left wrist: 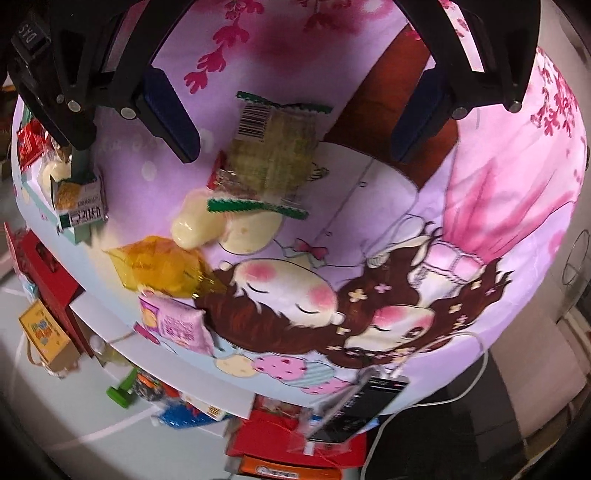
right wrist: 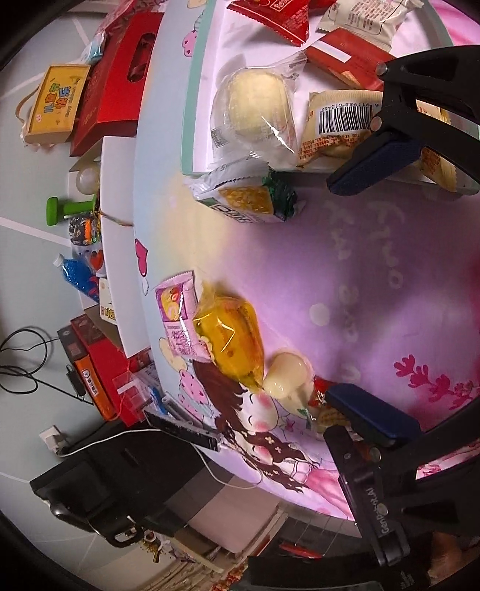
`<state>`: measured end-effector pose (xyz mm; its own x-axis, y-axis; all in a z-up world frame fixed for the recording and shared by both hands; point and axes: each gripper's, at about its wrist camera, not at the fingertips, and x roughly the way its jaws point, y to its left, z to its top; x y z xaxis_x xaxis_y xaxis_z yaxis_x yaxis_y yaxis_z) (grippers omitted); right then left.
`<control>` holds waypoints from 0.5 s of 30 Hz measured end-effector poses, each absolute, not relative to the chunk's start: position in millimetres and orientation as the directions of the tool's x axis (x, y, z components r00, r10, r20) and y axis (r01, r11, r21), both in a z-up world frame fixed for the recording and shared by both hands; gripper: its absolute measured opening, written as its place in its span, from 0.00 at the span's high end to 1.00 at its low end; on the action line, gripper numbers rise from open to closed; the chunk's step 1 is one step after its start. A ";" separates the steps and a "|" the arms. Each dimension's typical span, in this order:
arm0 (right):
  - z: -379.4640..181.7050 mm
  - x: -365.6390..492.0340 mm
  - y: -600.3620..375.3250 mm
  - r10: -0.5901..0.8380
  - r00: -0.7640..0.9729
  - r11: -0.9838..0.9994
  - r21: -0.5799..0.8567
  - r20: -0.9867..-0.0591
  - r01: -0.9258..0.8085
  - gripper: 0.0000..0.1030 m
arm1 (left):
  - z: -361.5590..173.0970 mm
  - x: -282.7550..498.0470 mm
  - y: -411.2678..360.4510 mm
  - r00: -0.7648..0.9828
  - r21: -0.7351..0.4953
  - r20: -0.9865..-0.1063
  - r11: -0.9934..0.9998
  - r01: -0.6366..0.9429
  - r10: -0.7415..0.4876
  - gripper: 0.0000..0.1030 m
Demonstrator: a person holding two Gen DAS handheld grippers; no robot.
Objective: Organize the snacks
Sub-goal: 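Grasp the clear green-trimmed pastry bag with the left tool while the right tool grasps the red candy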
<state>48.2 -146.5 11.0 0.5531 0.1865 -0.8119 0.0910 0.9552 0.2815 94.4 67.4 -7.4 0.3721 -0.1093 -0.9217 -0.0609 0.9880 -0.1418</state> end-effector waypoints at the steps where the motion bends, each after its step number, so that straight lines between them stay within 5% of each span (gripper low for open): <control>1: 11.0 48.2 -146.5 0.184 0.553 0.956 0.278 -0.813 0.090 0.00 | -9.5 95.0 65.9 0.366 -0.142 -0.924 0.988 -0.054 -0.113 0.06; 10: 10.0 50.4 -140.5 0.185 0.557 0.959 0.272 -0.809 0.076 0.00 | -17.9 98.6 71.7 0.342 -0.184 -0.928 0.981 -0.063 -0.152 0.45; 15: 7.1 53.3 -130.0 0.192 0.553 0.962 0.266 -0.811 0.056 0.01 | -17.1 98.6 80.1 0.347 -0.185 -0.926 0.980 -0.072 -0.149 0.50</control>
